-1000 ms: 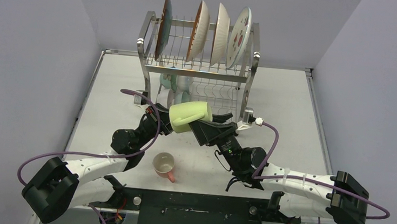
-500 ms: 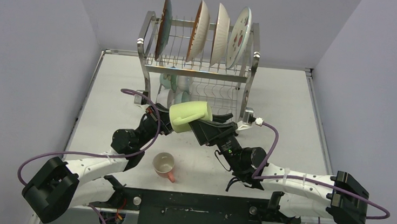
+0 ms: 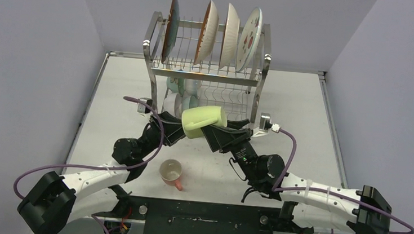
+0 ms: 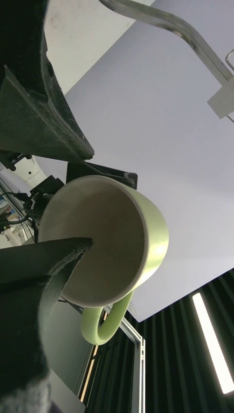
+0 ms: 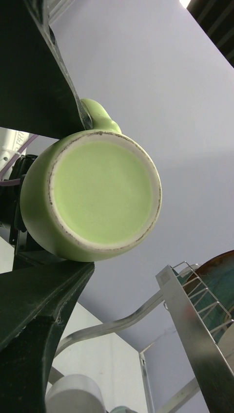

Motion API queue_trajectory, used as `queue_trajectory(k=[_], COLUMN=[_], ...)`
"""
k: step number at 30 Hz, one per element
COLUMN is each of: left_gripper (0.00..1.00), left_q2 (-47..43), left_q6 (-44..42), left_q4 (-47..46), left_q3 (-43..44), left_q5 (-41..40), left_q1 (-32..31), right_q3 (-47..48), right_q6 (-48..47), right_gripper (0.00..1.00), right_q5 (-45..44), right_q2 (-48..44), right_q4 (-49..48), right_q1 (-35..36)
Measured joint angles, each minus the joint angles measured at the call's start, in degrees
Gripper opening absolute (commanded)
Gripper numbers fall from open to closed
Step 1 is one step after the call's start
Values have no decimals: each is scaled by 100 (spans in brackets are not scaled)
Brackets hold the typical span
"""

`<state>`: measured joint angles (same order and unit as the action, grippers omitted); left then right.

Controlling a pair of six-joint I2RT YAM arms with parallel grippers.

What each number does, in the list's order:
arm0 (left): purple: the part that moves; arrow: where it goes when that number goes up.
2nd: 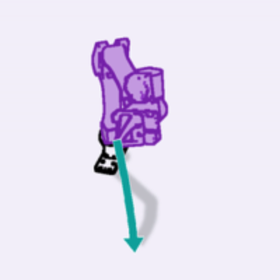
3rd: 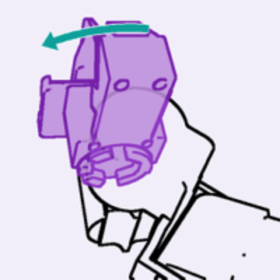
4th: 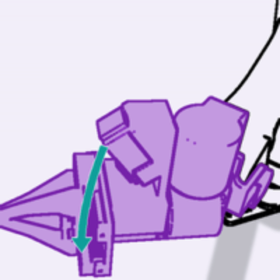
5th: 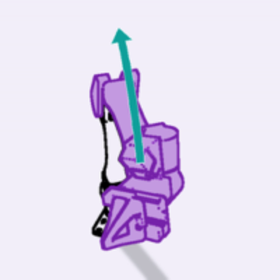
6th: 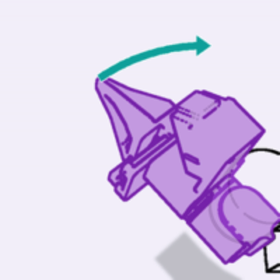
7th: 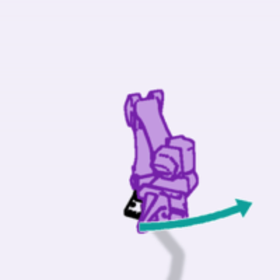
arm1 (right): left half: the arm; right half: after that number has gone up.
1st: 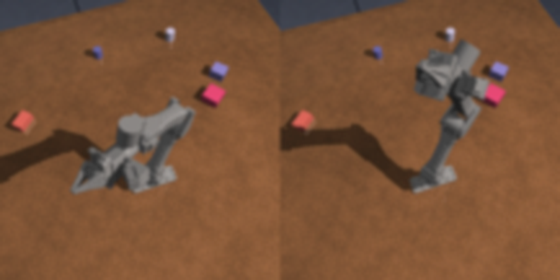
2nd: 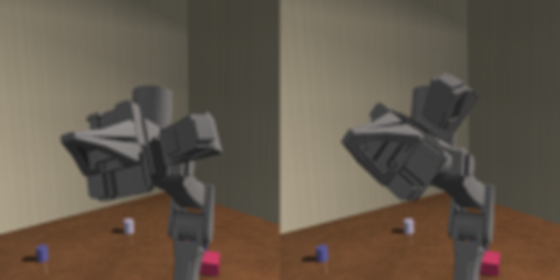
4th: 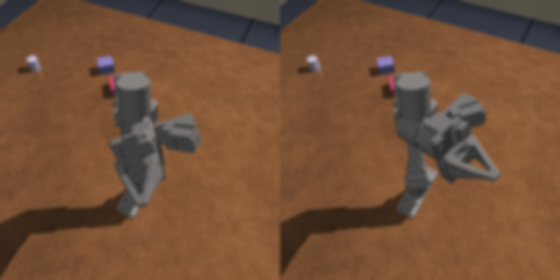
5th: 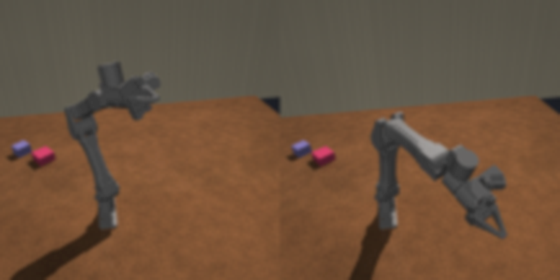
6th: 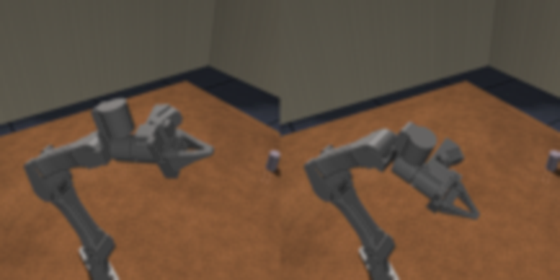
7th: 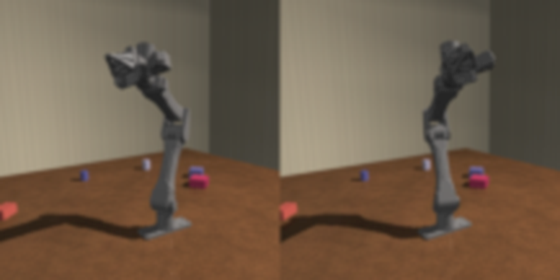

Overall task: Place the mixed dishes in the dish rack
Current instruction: Turn the cup upside down in the dish rack.

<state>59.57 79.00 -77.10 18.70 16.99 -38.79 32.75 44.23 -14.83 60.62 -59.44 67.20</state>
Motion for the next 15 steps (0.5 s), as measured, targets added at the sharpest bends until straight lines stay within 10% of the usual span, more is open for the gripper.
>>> queue_trajectory(k=[15], left_gripper=[64], left_q2=[-1943], left_q6=[-264], left_q4=[1871], left_q3=[-636], left_q5=[264], left_q1=[1027], right_q3=[208], right_q6=[-1615], right_gripper=[20], right_q5=[-844], right_q2=[-1539], right_q4=[3182], right_q1=[2])
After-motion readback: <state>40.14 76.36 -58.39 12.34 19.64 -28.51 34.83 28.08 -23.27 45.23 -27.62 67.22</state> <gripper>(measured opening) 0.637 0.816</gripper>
